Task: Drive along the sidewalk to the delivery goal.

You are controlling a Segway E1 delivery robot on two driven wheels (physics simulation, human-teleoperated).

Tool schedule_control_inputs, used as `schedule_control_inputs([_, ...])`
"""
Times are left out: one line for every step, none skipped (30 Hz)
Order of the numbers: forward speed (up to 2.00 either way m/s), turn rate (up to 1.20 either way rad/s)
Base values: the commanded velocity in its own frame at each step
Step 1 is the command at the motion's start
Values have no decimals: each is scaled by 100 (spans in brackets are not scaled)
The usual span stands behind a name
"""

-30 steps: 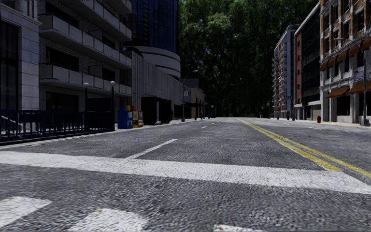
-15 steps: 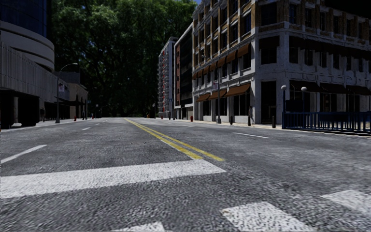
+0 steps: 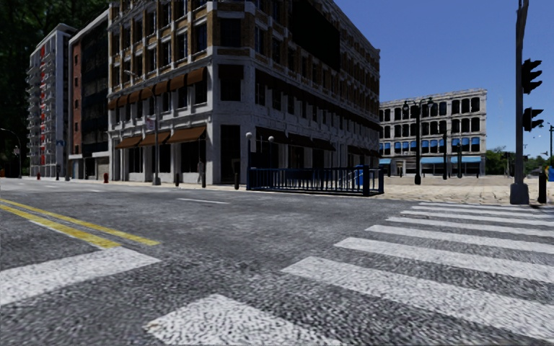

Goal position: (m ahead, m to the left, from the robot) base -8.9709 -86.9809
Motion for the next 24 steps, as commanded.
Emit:
schedule_control_inputs([0, -120])
schedule_control_inputs([0, -120])
schedule_control_inputs([0, -120])
schedule_control_inputs([0, -120])
schedule_control_inputs([0, -120])
schedule_control_inputs([0, -120])
schedule_control_inputs([0, -120])
schedule_control_inputs([0, -120])
schedule_control_inputs([0, -120])
schedule_control_inputs([0, -120])
schedule_control_inputs([0, -120])
schedule_control_inputs([0, -120])
schedule_control_inputs([0, -113])
schedule_control_inputs([0, -81])
schedule_control_inputs([0, -1])
schedule_control_inputs([0, 0])
schedule_control_inputs([0, 0])
schedule_control_inputs([0, 0])
schedule_control_inputs([0, 0])
schedule_control_inputs([0, 0])
schedule_control_inputs([0, 0])
schedule_control_inputs([0, 0])
schedule_control_inputs([0, 0])
schedule_control_inputs([0, 0])
